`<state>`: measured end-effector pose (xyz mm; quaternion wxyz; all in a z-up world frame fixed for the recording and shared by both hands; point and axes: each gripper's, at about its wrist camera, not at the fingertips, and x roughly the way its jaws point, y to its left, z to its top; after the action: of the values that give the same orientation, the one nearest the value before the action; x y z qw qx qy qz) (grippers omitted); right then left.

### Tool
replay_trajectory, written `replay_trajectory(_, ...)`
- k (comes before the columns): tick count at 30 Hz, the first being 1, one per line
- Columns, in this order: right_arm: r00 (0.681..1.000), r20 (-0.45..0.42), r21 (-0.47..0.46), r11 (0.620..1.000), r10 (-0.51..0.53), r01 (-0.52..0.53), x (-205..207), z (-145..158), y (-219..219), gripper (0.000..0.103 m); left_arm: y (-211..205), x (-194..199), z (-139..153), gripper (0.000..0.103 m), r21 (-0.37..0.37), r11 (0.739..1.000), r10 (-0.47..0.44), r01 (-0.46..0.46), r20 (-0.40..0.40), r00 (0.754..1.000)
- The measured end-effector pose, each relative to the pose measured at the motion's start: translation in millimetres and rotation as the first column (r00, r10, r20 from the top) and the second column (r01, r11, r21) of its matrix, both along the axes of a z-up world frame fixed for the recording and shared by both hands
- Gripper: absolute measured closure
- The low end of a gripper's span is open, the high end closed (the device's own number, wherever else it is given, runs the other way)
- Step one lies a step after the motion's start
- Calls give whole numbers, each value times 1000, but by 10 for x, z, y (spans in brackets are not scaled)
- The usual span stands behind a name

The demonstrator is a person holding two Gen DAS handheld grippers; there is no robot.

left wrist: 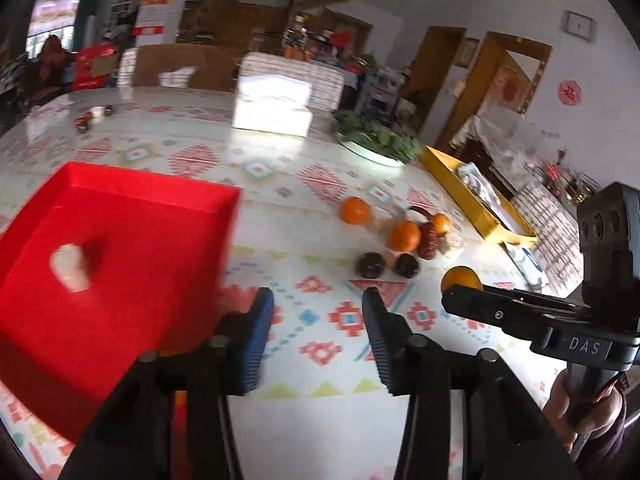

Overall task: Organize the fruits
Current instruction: 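Grasp a dark plum with the left tool while the right tool holds the mandarin, then release the plum and mandarin into the red tray from both tools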

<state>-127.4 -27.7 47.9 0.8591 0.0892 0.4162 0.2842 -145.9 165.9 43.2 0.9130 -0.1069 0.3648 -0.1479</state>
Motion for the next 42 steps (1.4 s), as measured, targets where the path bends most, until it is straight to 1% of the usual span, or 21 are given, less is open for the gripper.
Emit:
replay_trajectory(3,998,-16,12,998,-61,61,9,-45,-301,67,-230,202,-43,58,32,999,-23,24,-26,999)
replay_trajectory(5,996,-27,24,996,-83,83,5,-61,-412,67,-379,394,-119,58,53,998,-16,19,-57,998)
replay_trajectory(9,994,-39,50,993,-103,105,-17,-92,-591,67,-569,693,-282,58,31,999,-30,34,-110,993)
replay_trajectory(12,993,-48,59,992,-105,108,-19,-117,-685,67,-719,807,-394,58,51,998,-41,49,-144,989)
replay_trajectory(13,993,-50,62,992,-105,108,-13,-117,-703,67,-755,816,-398,58,62,997,-43,52,-134,990)
replay_trajectory(15,994,-48,67,992,-100,103,0,-115,-724,66,-832,827,-396,74,83,994,-58,71,-142,988)
replay_trajectory(16,994,-46,67,993,-98,101,-2,-114,-734,66,-844,811,-386,78,114,992,-40,55,-130,991)
replay_trajectory(18,995,-44,67,993,-94,97,12,-110,-732,66,-793,800,-377,79,90,995,-37,49,-134,990)
replay_trajectory(20,995,-42,62,994,-87,90,15,-107,-707,66,-692,768,-350,79,63,998,-10,19,-133,991)
replay_trajectory(23,996,-41,55,995,-76,78,4,-94,-637,66,-409,595,-195,79,-15,999,36,-37,-106,994)
replay_trajectory(25,998,-34,47,997,-57,58,-4,-64,-538,66,-109,398,-24,79,-57,994,94,-98,-67,993)
replay_trajectory(27,999,-27,40,999,-31,32,0,-31,-403,67,173,233,100,79,-65,984,165,-167,-32,986)
replay_trajectory(28,1000,-23,38,999,-10,11,8,-5,-297,66,369,129,156,79,-64,974,216,-216,-16,976)
replay_trajectory(29,1000,-19,37,999,13,-12,13,21,-183,66,495,74,182,79,-60,967,248,-248,-10,969)
replay_trajectory(31,998,-11,36,997,64,-64,29,72,65,66,813,-55,210,79,-36,942,334,-334,1,942)
replay_trajectory(32,996,-8,36,996,87,-86,37,86,174,66,1013,-126,208,79,-18,922,388,-388,7,922)
replay_trajectory(34,989,-6,36,988,151,-151,85,121,514,66,1212,-183,173,79,5,897,442,-442,4,897)
replay_trajectory(35,985,-6,32,985,170,-170,106,126,643,67,1357,-208,132,79,15,879,476,-476,-6,879)
replay_trajectory(38,973,-11,10,973,230,-229,214,118,1119,66,1584,-239,37,79,5,859,512,-512,-35,858)
replay_trajectory(39,967,-17,1,967,253,-253,261,102,1308,66,1643,-250,4,79,0,855,517,-518,-44,855)
replay_trajectory(42,958,-34,-33,958,285,-286,346,39,1654,66,1691,-234,-46,78,-5,853,520,-521,-62,852)
